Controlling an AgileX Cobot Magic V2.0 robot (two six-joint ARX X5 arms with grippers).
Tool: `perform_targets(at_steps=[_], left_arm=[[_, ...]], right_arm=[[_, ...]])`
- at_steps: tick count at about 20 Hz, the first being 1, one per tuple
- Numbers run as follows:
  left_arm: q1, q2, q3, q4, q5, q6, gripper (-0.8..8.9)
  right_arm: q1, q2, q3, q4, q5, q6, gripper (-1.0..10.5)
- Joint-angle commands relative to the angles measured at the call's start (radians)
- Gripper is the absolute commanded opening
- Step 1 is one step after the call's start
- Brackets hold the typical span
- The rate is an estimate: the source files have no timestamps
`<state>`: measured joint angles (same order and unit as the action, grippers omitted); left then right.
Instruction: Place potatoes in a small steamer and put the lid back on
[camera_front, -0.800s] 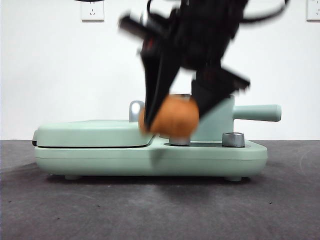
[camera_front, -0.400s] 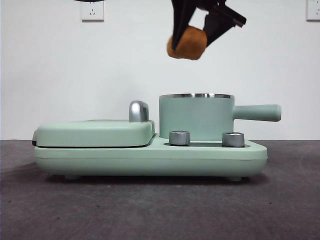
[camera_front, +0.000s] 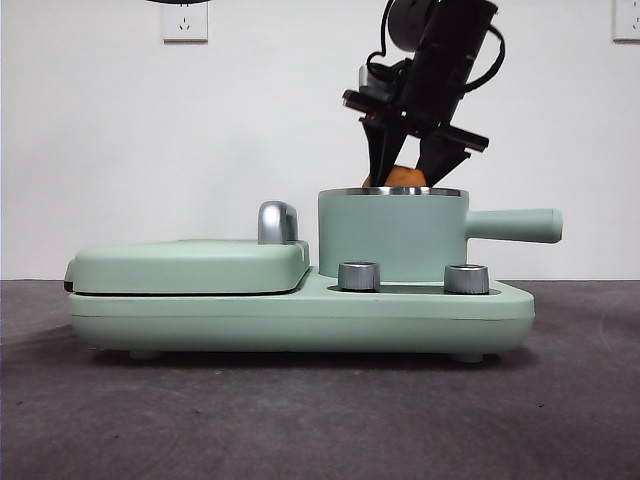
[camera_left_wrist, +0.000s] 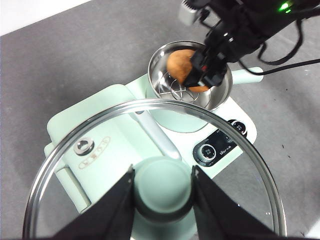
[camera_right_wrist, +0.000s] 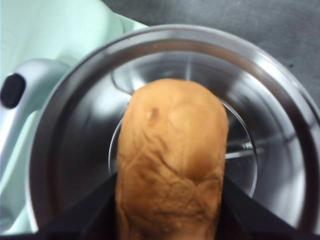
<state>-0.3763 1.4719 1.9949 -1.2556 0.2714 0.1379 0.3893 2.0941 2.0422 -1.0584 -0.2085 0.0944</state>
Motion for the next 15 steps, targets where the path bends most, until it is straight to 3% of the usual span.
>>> perform_targets(at_steps=[1,4,8,12,15], left_arm=[[-0.006,0.002,0.023,0.021,0.010,0.000,0.27],[-0.006,0.004,0.023,0.021,0.010,0.001,0.27],[-0.006,0.006,0.020,0.020,0.010,0.000,0.27],[-0.012,0.006,0.018,0.020,0.010,0.001,0.27],[-0.018,0.009,0.016,0.022,0.010,0.005,0.26]], right_arm=[[0.009,0.040,0.027,0.005,-0.001,-0.018,1.1],[0.008,0.068,0.027,-0.018,-0.002,-0.018,2.3],[0.011,0.072,0.027,-0.037,-0.001,-0.017,2.4],[0.013,0.069,0.035,-0.037,-0.001,-0.016,5.0],[0.012,0.068,0.110,-0.119,-0.001,-0.016,5.3]])
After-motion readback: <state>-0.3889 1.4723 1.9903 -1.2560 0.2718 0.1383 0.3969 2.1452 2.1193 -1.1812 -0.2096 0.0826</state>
